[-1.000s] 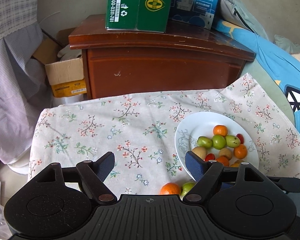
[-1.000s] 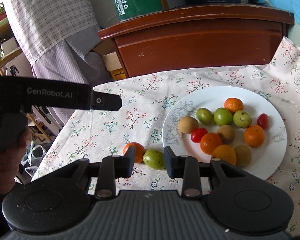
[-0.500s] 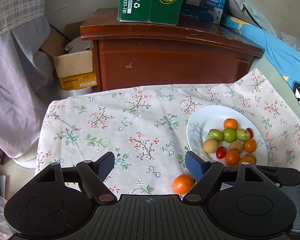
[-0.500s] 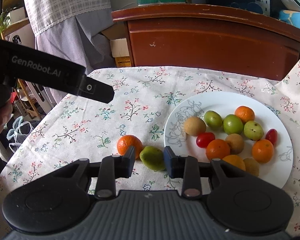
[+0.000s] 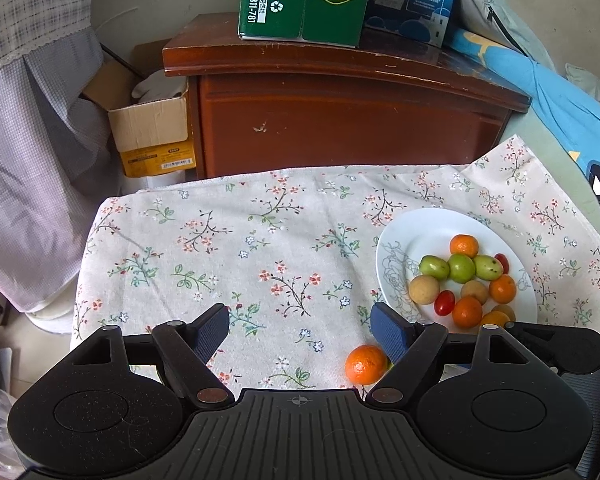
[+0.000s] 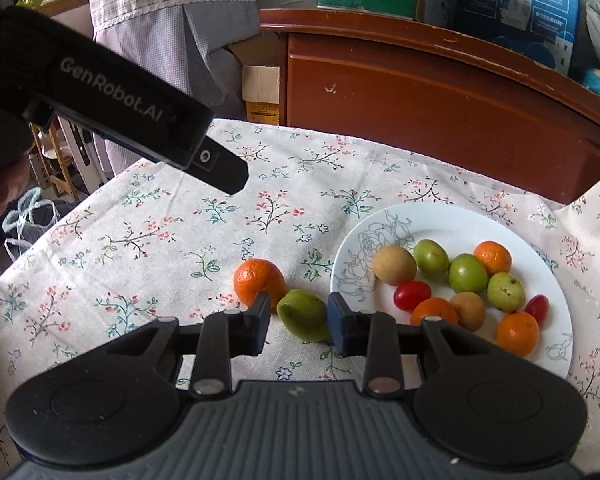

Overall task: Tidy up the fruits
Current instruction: 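Withdraw both open tools from the plate back to the last fruits, then grasp the orange with the left tool while the right tool grasps a green fruit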

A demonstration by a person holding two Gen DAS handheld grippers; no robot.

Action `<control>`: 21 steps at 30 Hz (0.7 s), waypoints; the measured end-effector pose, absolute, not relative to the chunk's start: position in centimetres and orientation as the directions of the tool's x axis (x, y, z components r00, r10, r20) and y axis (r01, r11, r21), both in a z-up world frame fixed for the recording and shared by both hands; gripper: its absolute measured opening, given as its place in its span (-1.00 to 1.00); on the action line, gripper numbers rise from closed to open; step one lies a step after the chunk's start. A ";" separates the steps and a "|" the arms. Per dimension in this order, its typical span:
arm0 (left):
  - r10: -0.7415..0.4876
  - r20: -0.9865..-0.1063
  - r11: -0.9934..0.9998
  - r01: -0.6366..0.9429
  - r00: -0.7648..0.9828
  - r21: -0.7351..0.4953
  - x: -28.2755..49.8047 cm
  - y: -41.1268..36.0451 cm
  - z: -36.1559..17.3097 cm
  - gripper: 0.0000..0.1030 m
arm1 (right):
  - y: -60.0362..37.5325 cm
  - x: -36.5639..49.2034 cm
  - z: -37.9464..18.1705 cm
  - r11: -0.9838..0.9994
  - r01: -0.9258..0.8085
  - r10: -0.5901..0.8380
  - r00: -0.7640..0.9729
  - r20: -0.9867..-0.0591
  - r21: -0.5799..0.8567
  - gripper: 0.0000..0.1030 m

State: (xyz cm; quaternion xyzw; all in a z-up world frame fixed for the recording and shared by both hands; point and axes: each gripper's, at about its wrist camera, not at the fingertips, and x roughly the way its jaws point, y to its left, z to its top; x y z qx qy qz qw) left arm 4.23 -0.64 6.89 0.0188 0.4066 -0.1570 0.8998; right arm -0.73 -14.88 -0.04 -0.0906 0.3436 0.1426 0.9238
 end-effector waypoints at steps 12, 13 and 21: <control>-0.273 -0.760 0.949 0.295 0.590 -0.112 4.6 -0.5 6.4 0.54 | -14.0 -1.0 -0.3 0.932 -0.325 0.148 0.745 -0.651 -0.161 -0.44; -0.273 -0.762 0.949 0.293 0.587 -0.114 4.7 -0.5 6.3 0.54 | -14.0 -1.0 -0.2 0.936 -0.321 0.152 0.741 -0.654 -0.147 -0.45; -0.294 -0.783 0.934 0.337 0.548 -0.115 4.6 -1.2 5.4 0.54 | -15.8 -2.8 1.5 0.964 -0.241 0.250 0.671 -0.698 0.113 -0.45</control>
